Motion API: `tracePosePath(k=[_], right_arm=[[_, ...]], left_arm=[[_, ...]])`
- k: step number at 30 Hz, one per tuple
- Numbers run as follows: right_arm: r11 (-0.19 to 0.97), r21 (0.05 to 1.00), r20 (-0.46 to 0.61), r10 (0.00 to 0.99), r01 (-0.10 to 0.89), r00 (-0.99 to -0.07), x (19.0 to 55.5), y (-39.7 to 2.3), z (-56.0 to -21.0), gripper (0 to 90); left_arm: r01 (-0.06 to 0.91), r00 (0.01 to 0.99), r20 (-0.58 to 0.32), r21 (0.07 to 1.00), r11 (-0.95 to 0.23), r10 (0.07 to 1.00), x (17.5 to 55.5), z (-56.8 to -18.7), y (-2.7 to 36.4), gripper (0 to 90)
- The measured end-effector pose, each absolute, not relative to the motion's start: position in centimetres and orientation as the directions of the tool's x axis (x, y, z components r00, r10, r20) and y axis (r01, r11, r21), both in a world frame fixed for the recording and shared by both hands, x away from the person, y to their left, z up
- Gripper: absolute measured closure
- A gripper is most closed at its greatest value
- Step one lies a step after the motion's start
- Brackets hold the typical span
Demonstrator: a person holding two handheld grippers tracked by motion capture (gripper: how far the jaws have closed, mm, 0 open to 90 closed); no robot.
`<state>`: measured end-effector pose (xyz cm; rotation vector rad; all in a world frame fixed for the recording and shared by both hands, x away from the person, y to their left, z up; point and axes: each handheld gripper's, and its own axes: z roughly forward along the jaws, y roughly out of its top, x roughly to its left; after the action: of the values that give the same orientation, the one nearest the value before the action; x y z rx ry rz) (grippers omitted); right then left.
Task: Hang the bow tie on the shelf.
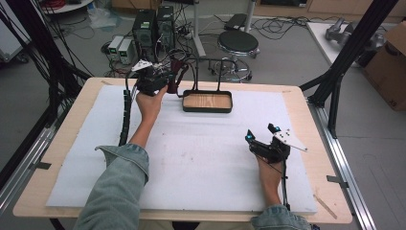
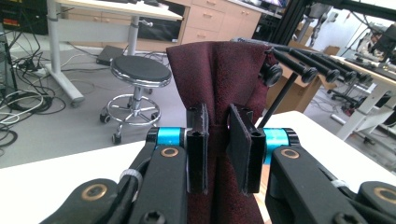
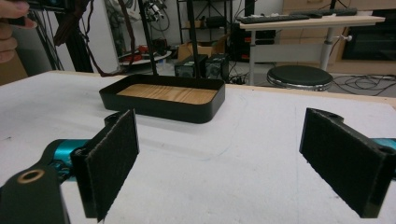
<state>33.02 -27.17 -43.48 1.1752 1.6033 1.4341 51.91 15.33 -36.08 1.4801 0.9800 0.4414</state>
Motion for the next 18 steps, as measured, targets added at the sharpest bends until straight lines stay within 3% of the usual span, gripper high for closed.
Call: tracePosePath(k=[5, 18], right_arm=[[-0.014, 0.983, 0.081, 0.928, 0.182, -0.363, 33.0, -27.2, -43.5, 11.0], [-0.018, 0.982, 0.085, 0.929, 0.186, -0.361, 33.0, -27.2, -43.5, 11.0]], left_arm=[[0.3, 0.569, -0.252, 0.95, 0.088, 0.783, 51.8, -36.0, 15.4, 74.8], [0.236, 0.602, -0.21, 0.968, 0.079, 0.77, 49.7, -34.0, 17.4, 55.7]])
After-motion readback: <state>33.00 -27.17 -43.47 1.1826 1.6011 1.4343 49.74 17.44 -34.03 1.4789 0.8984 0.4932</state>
